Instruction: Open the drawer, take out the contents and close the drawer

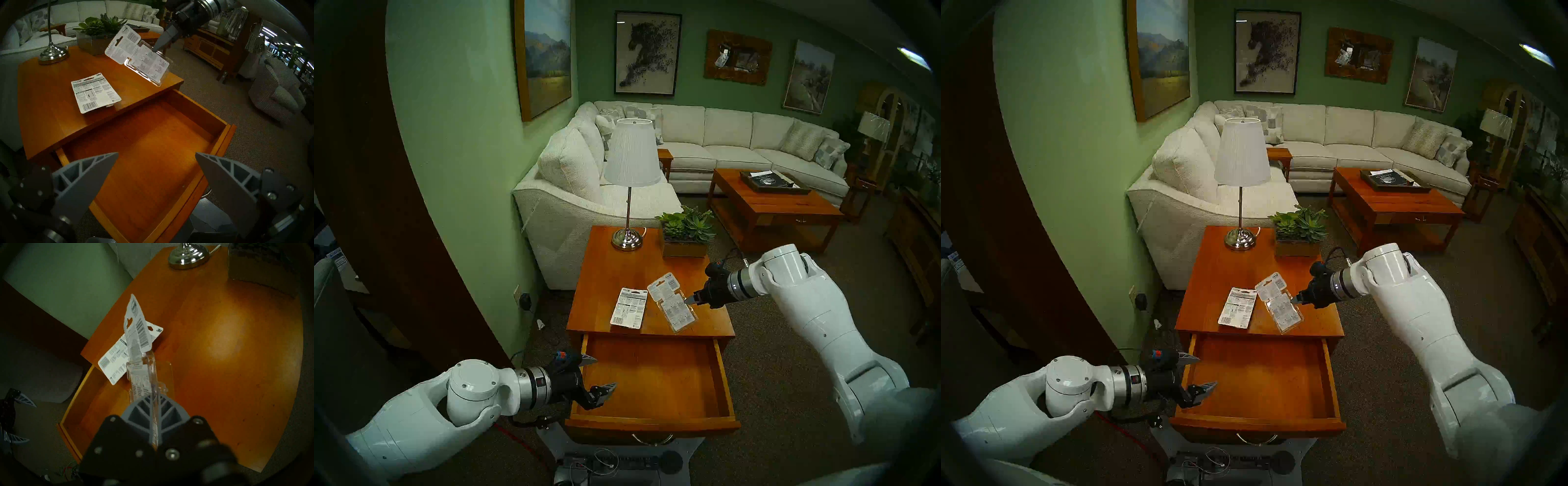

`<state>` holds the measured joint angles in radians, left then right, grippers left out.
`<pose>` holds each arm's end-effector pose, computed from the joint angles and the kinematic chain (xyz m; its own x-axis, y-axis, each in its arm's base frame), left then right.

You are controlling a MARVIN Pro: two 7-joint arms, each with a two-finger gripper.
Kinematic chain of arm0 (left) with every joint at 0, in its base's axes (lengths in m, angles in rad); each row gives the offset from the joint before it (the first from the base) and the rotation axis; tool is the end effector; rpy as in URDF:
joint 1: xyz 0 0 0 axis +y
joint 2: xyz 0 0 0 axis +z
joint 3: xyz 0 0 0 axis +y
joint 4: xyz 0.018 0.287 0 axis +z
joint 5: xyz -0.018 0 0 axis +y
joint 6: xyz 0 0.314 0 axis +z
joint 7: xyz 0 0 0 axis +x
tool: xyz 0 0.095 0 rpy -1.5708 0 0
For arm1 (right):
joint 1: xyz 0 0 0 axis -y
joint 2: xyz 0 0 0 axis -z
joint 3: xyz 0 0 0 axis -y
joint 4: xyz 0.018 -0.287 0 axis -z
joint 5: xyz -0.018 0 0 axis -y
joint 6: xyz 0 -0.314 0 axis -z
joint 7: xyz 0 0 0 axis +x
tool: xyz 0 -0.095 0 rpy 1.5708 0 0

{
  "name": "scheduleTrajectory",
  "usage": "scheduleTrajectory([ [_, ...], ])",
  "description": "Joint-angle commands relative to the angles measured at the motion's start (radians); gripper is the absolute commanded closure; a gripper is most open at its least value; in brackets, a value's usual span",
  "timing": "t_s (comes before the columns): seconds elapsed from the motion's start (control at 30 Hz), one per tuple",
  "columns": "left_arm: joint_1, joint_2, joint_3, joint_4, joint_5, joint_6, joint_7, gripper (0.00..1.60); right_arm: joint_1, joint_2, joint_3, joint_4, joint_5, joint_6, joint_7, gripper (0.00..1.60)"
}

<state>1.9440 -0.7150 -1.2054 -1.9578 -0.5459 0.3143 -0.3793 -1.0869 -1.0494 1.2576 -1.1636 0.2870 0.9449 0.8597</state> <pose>0.2409 -0.0002 -0.3537 0.4833 -0.3493 0.8028 -0.7570 -0.6274 0.1827 0.4781 -0.0784 -0.3073 0.8131 0.2186 0.5395 0.4735 -0.7874 -0.3947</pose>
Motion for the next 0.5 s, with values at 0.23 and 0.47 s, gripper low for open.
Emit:
scheduleTrajectory([
  [0.23,-0.013,-0.001,-0.009,-0.020,0.000,-0.007,-0.001,0.00,0.163,-0.146,0.067,0.214,0.001,-0.032,-0.051,1.60],
  [0.47,-0.013,-0.002,-0.009,-0.020,0.000,-0.007,-0.002,0.00,0.209,-0.193,0.085,0.326,0.001,-0.046,-0.102,1.60],
])
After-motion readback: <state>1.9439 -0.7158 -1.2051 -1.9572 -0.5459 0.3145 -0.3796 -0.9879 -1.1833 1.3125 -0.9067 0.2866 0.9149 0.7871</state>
